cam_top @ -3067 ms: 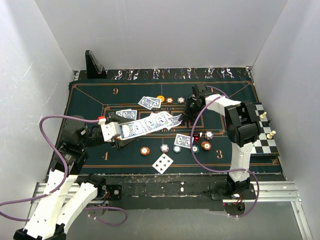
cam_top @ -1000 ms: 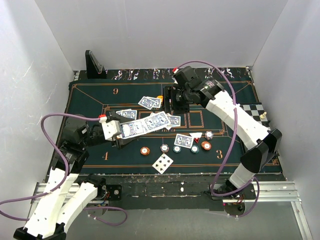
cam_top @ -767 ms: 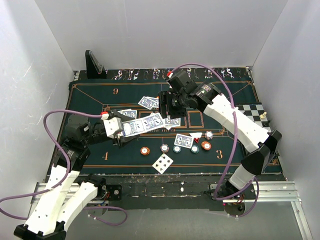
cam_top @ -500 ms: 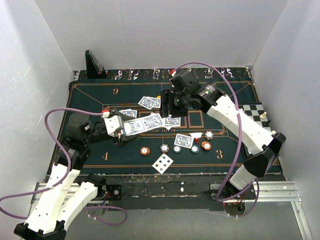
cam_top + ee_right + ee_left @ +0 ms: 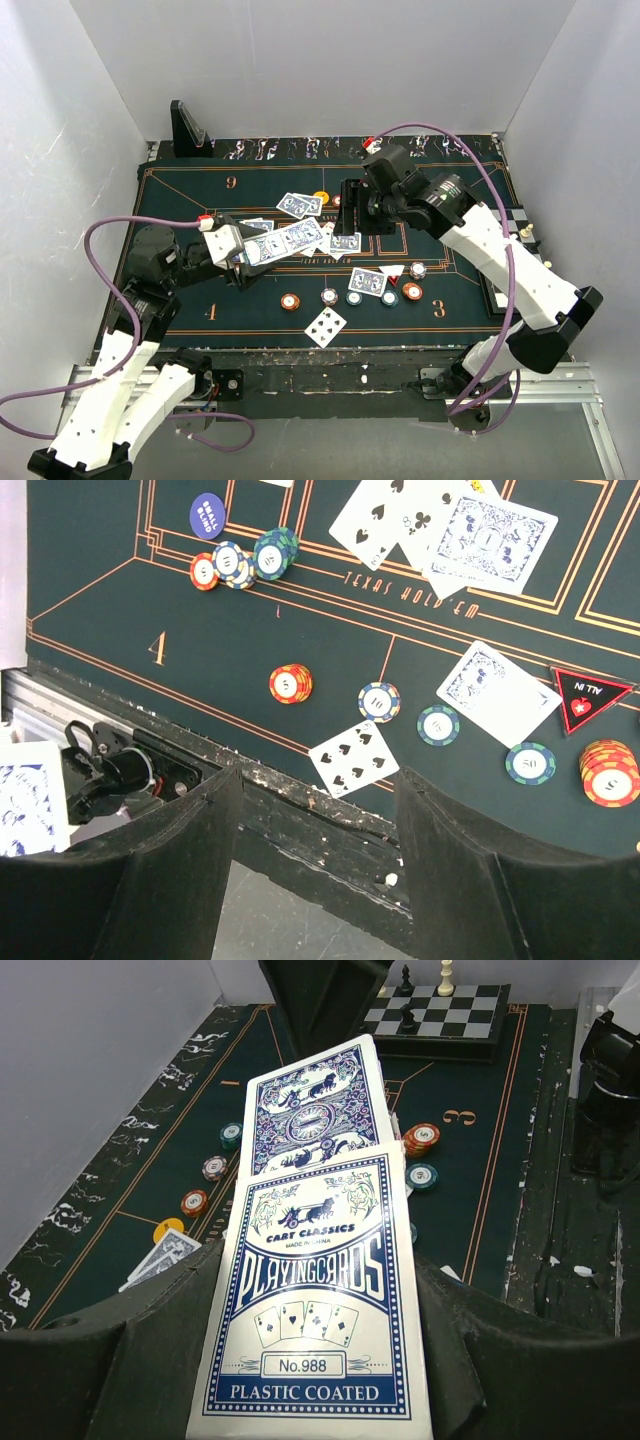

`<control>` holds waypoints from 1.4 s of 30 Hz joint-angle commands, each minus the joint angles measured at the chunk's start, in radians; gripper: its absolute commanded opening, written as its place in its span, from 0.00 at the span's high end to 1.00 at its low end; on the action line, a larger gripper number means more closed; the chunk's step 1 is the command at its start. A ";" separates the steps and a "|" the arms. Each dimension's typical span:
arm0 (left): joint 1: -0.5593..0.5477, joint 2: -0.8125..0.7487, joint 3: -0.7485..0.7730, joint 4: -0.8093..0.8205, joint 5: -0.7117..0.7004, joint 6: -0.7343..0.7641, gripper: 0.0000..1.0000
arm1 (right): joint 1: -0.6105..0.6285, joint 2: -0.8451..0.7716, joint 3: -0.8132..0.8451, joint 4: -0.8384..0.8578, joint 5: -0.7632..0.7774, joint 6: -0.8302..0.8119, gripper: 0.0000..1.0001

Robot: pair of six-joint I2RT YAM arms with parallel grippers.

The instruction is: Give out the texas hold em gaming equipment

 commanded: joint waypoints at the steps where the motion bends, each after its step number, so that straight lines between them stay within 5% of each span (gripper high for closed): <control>1: 0.004 0.007 0.009 0.020 0.001 -0.010 1.00 | 0.004 -0.024 0.000 -0.005 0.010 0.008 0.31; 42: 0.004 -0.008 0.001 0.003 0.001 0.049 1.00 | 0.205 0.138 0.242 -0.056 0.085 -0.006 0.33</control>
